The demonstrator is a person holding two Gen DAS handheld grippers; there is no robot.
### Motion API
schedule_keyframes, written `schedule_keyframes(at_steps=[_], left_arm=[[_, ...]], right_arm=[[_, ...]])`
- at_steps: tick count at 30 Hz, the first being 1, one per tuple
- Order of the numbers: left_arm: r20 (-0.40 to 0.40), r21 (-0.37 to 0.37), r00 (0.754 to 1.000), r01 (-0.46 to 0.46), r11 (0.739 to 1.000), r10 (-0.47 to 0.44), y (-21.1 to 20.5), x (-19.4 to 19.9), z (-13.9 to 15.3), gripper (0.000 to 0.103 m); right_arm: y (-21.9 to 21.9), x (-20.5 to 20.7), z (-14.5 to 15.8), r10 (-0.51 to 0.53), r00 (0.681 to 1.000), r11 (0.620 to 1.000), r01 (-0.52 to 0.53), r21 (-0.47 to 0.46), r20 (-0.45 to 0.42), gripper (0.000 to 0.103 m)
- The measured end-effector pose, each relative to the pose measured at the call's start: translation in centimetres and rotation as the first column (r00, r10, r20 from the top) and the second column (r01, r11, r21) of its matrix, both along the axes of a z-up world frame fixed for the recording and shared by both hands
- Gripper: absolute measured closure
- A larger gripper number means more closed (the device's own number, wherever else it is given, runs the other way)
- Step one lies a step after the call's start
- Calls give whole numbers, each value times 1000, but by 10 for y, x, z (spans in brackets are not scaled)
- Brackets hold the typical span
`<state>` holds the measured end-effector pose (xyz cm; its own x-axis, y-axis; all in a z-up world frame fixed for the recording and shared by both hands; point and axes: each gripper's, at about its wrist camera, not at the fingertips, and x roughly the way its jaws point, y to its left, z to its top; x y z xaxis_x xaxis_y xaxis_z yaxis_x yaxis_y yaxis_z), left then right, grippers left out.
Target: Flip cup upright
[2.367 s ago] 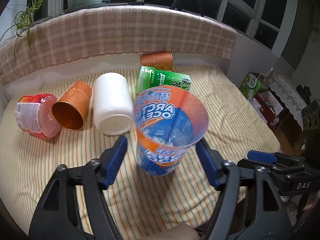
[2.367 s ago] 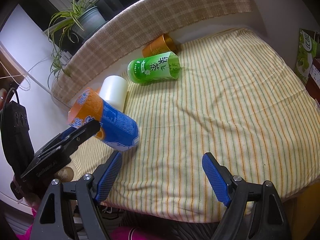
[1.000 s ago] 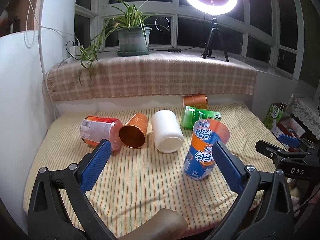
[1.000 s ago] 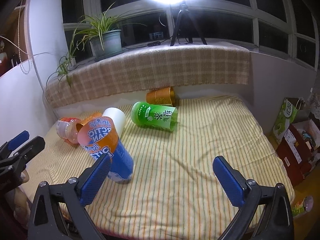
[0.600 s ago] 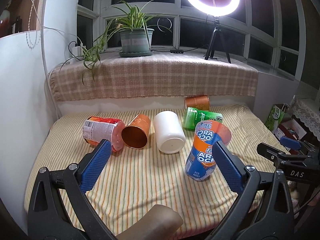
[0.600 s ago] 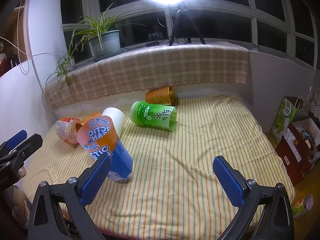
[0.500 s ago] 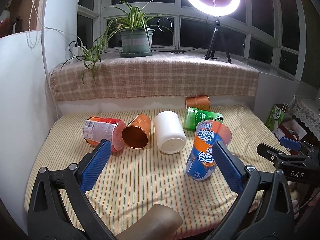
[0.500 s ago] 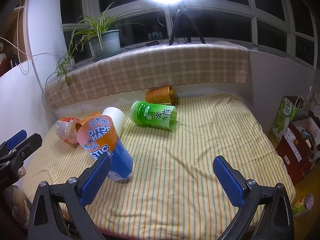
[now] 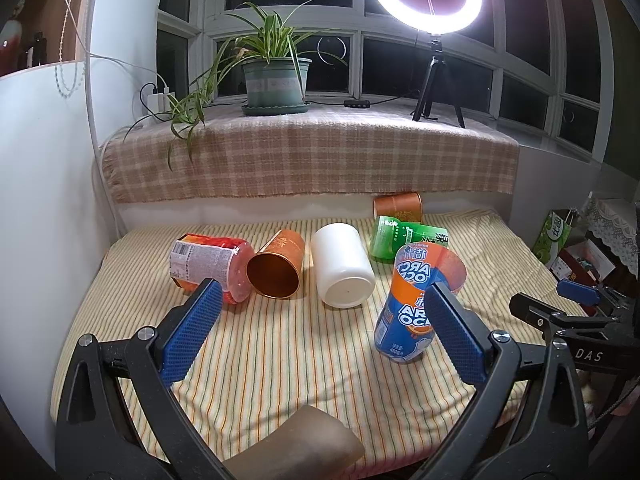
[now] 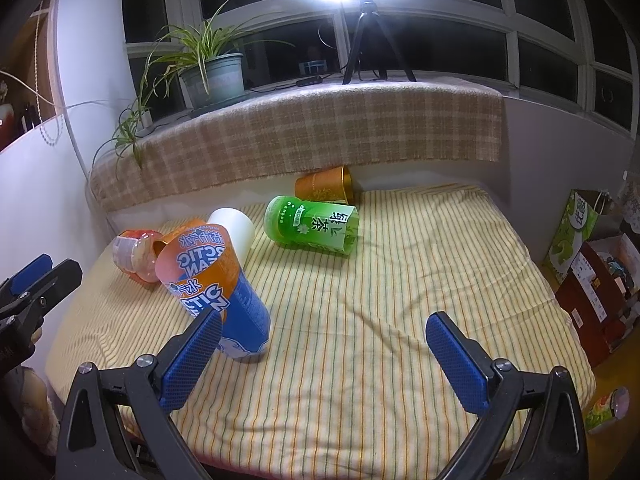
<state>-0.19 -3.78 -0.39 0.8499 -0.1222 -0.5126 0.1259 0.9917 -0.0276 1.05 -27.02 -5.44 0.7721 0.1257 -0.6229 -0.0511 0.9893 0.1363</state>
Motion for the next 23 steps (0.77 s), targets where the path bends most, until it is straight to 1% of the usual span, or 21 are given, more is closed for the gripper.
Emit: schedule_keyframes(at_steps=[13, 17, 23], left_arm=[[-1, 2, 1000, -2, 1000, 2, 1, 0, 0, 1], [-3, 1, 1000, -7, 1000, 7, 7, 0, 0, 1], [8, 8, 1000, -10, 1000, 10, 9, 1, 0, 1]], right_arm=[[1, 1, -4, 2, 1000, 1000, -2, 1, -17, 0], [2, 1, -4, 4, 1000, 1000, -4, 0, -20, 0], [3, 1, -5, 4, 1000, 1000, -4, 0, -24, 0]])
